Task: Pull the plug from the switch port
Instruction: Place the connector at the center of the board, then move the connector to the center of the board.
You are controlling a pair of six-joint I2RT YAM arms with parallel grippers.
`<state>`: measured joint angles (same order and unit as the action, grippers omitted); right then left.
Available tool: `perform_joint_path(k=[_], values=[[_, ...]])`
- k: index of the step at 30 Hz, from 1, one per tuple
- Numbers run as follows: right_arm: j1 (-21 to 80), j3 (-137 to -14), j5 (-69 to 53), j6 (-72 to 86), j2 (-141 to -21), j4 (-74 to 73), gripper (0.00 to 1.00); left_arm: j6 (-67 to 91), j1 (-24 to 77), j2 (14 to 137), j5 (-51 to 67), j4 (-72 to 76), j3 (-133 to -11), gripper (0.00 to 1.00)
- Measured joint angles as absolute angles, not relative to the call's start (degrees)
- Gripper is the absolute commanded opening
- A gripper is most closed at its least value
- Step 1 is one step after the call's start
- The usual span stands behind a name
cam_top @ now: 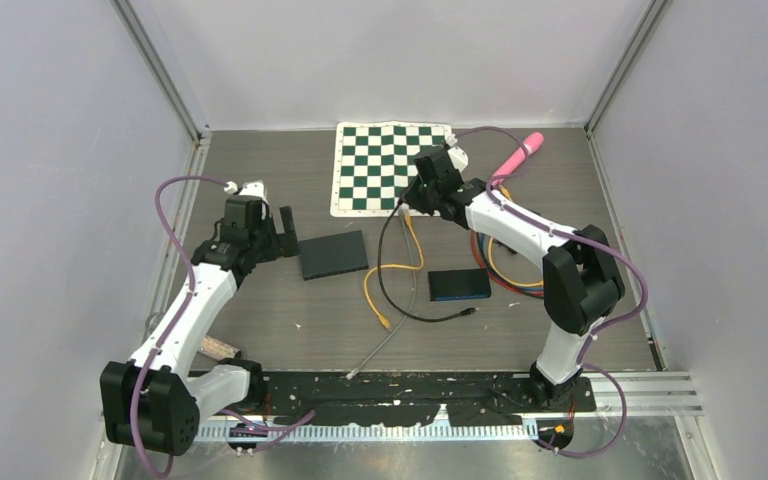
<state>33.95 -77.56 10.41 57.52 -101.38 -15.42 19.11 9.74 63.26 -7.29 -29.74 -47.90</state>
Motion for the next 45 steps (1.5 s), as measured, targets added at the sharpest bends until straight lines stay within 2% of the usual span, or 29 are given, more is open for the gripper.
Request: perform_joint_path(k=[3,5,7,8,9,10,12,14,26,34,37,41,45], values=[[33.28,-80.23,10.76,54.08,-102.83,-17.43,0.08,19.11,9.74,63.26,-7.22,-29.89,-47.88,0.99],[32.95,-82.56,10.52,52.05,-104.47,-18.61,0.13,19.11,9.74,63.31,-6.94,-29.89,-47.88,0.99],[32.75,-83.66,9.69,49.84,-105.78,-19.18,0.24,19.11,9.74,63.48,-6.76,-29.89,-47.90,1.00],[32.73,-83.74,9.23,48.93,-106.10,-19.49,0.33,19.09,9.74,63.57,-6.74,-29.89,-47.88,1.00],[32.64,-83.74,8.78,47.88,-106.28,-20.08,0.37,19.09,9.74,63.66,-6.76,-29.91,-47.88,1.00],[32.58,-83.66,8.54,46.89,-106.34,-20.58,0.46,19.07,9.74,63.66,-6.79,-29.93,-47.88,1.00],[32.49,-83.55,8.47,44.86,-106.30,-21.06,0.58,19.07,9.74,63.57,-6.81,-29.93,-47.88,0.99],[32.49,-83.22,8.58,42.96,-105.89,-21.12,0.64,19.07,9.74,63.22,-6.83,-29.91,-47.88,1.00],[32.45,-79.81,6.85,31.94,-93.58,-21.58,0.63,19.07,9.74,62.63,-6.81,-29.89,-47.88,1.00],[32.42,-58.46,7.99,29.06,-73.03,-16.62,0.63,19.09,9.72,62.39,-6.76,-29.80,-47.88,1.00],[32.14,-52.03,3.16,27.55,-66.37,-14.87,0.63,19.09,9.72,62.46,-6.46,-29.71,-47.88,1.00],[33.43,-50.78,-8.40,24.62,-67.83,-13.58,0.63,19.14,9.74,63.40,-5.72,-29.39,-47.88,1.00],[38.54,-49.78,-14.46,21.65,-73.78,-13.06,0.63,19.22,9.74,64.71,-4.73,-29.41,-47.88,1.00]])
